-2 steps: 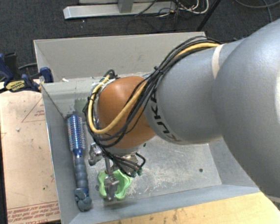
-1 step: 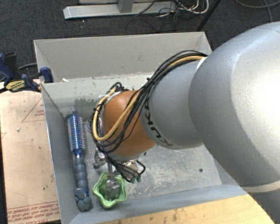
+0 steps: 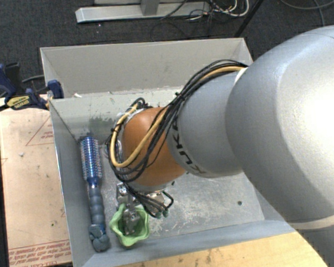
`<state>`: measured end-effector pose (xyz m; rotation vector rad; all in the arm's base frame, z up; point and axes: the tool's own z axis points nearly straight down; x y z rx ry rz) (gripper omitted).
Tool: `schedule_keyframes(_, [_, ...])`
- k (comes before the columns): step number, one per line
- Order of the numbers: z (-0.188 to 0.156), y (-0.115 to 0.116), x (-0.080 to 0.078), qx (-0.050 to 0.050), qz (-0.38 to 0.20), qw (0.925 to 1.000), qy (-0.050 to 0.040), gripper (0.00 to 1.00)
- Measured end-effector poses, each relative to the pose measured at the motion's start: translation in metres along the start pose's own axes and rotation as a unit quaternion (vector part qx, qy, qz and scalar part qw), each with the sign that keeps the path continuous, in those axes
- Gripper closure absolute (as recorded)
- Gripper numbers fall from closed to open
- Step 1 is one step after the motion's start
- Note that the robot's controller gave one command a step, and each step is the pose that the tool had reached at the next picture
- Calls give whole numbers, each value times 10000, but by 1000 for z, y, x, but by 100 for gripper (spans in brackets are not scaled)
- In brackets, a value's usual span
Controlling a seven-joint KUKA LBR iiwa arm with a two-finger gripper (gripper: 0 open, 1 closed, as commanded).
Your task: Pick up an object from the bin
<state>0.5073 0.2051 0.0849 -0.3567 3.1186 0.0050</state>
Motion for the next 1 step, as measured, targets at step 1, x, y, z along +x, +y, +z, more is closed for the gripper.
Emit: schedule_keyframes(1, [-151,-15,1,8,-430,9991,-41,100])
